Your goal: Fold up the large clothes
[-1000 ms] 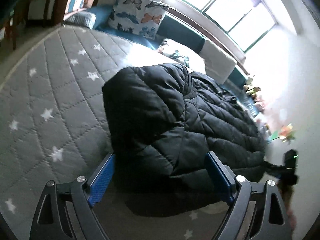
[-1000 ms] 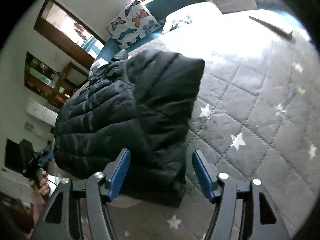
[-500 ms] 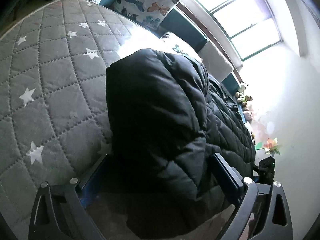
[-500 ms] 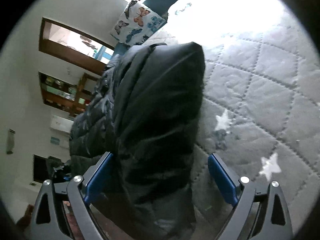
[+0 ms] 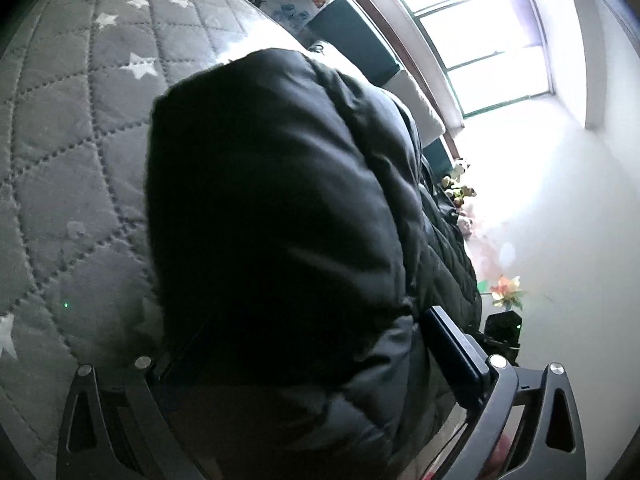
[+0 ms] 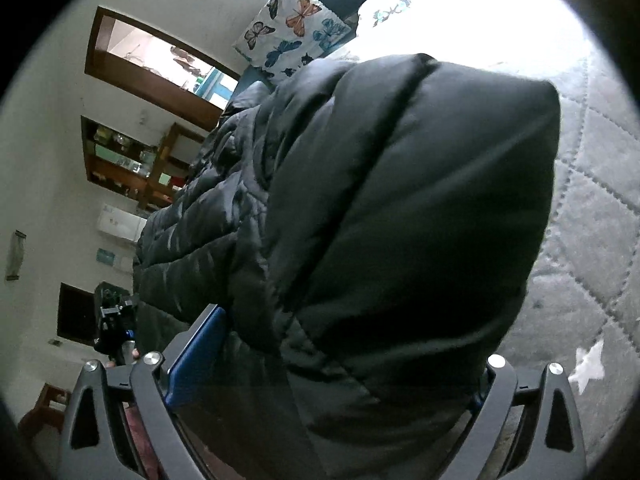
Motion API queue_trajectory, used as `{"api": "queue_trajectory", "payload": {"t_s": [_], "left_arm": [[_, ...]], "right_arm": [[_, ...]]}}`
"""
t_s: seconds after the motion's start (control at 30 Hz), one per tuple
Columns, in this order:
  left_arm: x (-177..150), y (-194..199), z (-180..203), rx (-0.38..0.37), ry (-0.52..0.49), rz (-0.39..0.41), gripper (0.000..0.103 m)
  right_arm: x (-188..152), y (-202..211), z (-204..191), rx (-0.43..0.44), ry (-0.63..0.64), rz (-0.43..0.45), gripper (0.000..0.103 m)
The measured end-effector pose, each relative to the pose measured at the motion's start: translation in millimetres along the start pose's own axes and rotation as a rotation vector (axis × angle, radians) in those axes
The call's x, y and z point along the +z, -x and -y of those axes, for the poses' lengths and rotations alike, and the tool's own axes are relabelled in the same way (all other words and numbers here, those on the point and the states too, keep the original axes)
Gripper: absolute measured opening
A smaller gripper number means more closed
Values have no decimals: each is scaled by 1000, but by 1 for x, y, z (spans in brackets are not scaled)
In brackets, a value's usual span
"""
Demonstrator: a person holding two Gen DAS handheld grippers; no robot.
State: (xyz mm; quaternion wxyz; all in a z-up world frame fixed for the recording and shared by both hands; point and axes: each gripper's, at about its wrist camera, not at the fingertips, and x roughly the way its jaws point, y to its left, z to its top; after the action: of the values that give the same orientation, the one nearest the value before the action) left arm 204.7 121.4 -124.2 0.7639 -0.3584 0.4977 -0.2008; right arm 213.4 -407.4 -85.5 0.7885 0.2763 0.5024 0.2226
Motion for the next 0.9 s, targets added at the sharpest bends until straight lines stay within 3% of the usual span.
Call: {"api": "queue_trajectory", "payload": {"t_s": [0.17,0.33,0.53,0.63,0.7,0.77,0.9], "left_arm": [[-1,-4,6,15,-82,-32,103],[15,-12,9,12,-71,-94,103],[28,-22,26,56,-82,-92,103],[17,-20,42,88,-139,-73,103],[11,-17,54,120,-205,-65,103],[13,-20,55,123,-220,-75,103],[30,-35,48,89,-196,-101,103]], "right_arm": [[-11,3,-7,-5,27,-24,103],[-8,3,-4,18,31,-51,103],[-8,5,2,28,31,-18,103],[-16,12,4,22,31,-9,90],[-23,20,-4,33,37,-6,71],[-31,27,-7,39,60,-30,67],[-39,29,1,57,70,-48,70]]}}
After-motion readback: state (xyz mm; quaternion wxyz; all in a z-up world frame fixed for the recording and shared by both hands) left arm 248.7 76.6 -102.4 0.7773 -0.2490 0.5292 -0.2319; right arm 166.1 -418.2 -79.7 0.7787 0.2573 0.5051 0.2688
